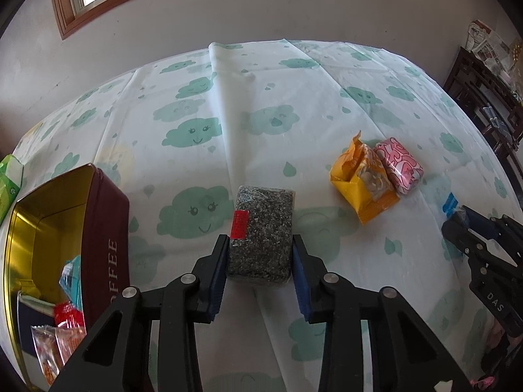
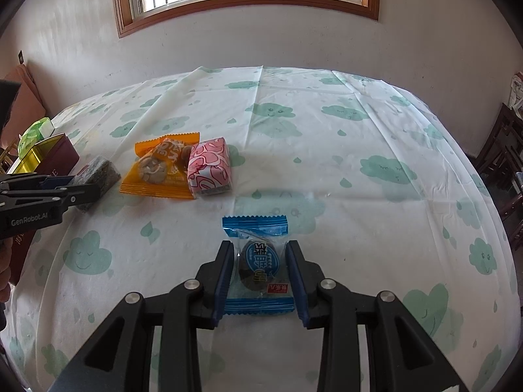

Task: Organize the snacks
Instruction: 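Grasp the dark grey packet with the left tool while the right tool holds the blue candy, then carry the dark grey packet into the gold tin and open the left tool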

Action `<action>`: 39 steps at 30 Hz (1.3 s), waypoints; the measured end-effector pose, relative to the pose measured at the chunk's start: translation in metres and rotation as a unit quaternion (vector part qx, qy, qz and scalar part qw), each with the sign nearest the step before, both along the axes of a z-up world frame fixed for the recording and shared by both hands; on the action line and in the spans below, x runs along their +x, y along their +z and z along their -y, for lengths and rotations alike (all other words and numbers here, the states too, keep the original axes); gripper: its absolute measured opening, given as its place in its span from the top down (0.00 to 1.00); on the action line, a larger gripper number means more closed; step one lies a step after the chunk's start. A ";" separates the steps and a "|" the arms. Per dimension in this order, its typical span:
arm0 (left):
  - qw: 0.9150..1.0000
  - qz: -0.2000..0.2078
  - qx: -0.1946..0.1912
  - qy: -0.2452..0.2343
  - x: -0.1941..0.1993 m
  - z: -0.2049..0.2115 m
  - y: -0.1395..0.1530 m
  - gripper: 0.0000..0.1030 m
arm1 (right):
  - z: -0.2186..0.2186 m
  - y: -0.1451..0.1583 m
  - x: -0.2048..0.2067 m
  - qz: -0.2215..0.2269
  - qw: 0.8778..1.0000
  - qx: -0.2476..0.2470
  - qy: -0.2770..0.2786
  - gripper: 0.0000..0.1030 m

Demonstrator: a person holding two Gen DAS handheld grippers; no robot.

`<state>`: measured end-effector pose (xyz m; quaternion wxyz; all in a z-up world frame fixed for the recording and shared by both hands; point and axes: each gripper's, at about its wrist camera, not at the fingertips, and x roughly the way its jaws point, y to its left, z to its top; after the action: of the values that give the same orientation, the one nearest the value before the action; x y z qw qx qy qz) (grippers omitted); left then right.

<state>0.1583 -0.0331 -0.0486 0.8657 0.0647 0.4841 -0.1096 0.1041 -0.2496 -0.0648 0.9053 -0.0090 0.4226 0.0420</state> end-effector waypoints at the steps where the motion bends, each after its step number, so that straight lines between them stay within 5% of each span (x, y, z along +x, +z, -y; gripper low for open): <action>1: 1.000 0.000 -0.001 -0.001 -0.003 0.000 0.000 0.68 | 0.000 0.000 0.000 0.000 1.000 -0.001 0.000 0.66; 23: 0.999 -0.003 -0.039 -0.008 -0.057 -0.009 0.030 0.70 | -0.002 -0.001 0.000 -0.001 1.000 -0.010 0.000 0.66; 39: 0.998 0.034 -0.050 0.015 -0.069 -0.046 0.067 0.70 | -0.002 -0.001 0.001 -0.001 1.000 -0.010 -0.001 0.66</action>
<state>0.0891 0.0124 0.0184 0.8853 0.0176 0.4492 -0.1188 0.1046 -0.2477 -0.0655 0.9048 -0.0175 0.4238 0.0372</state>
